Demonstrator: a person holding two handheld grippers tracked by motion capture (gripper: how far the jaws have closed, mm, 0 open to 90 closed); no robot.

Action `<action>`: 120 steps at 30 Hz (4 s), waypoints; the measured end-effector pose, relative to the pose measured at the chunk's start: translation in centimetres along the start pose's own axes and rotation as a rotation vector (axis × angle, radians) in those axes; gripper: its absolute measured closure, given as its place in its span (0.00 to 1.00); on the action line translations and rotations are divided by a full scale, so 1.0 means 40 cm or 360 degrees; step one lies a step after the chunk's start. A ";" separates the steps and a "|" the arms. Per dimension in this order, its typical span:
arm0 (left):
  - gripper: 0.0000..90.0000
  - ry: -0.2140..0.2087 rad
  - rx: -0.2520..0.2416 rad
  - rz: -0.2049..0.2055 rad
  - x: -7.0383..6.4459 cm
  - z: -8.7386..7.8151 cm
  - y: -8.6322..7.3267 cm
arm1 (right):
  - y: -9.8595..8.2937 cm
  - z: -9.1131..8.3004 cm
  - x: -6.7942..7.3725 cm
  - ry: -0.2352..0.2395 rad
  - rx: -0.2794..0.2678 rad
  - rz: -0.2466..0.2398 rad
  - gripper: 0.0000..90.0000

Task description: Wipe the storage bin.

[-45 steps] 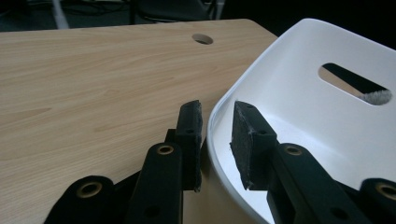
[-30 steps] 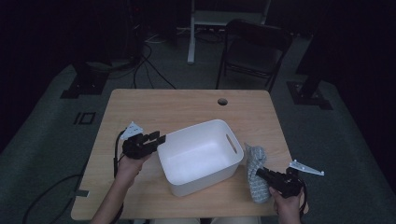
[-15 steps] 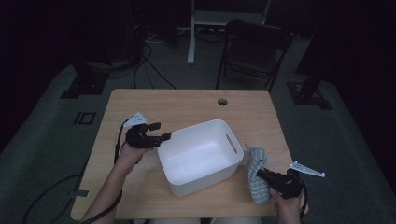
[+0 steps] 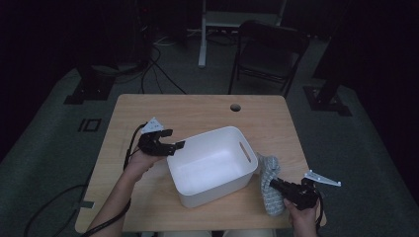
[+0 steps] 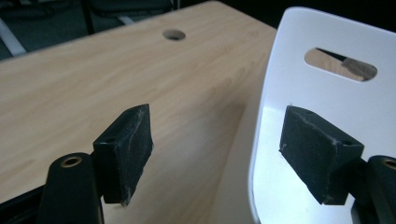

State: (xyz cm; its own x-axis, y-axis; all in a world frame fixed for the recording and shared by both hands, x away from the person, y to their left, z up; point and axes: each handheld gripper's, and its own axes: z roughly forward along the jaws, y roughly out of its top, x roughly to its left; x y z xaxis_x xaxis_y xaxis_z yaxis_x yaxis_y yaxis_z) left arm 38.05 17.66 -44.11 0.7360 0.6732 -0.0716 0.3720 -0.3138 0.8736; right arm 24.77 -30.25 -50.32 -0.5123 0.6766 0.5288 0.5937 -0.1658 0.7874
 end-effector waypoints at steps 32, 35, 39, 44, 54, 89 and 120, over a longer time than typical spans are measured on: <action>0.94 0.0046 0.0013 -0.0076 -0.053 -0.021 -0.033 | 0.003 -0.007 -0.003 0.0001 -0.0014 0.0006 0.83; 0.95 0.0114 0.0001 -0.0098 -0.067 -0.033 -0.042 | 0.003 -0.008 -0.003 -0.0002 -0.0017 0.0003 0.83; 0.95 0.0150 0.0004 -0.0096 -0.081 -0.044 -0.049 | 0.003 -0.007 -0.002 0.0004 -0.0014 0.0009 0.83; 0.68 0.0094 -0.0001 -0.0109 -0.068 -0.057 -0.031 | 0.004 -0.007 0.004 0.0014 -0.0012 -0.0001 0.83; 0.33 0.0055 0.0061 -0.0111 -0.055 -0.032 0.025 | 0.004 -0.011 0.003 0.0016 -0.0025 0.0002 0.83; 0.96 0.0376 0.0137 -0.0261 -0.097 -0.021 0.000 | 0.006 -0.018 -0.006 -0.0018 -0.0026 -0.0003 0.83; 0.88 0.0406 0.0099 -0.0173 -0.115 -0.042 -0.027 | 0.155 0.114 0.097 -0.0005 -0.0160 -0.0280 0.83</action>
State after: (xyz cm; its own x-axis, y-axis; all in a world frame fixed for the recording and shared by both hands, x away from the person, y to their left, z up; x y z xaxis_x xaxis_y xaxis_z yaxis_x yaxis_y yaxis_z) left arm 33.31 16.03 -43.91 0.5267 0.8494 -0.0329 0.4807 -0.2657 0.8357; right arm 29.27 -25.38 -44.82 -0.6008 0.7035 0.3795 0.4302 -0.1155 0.8953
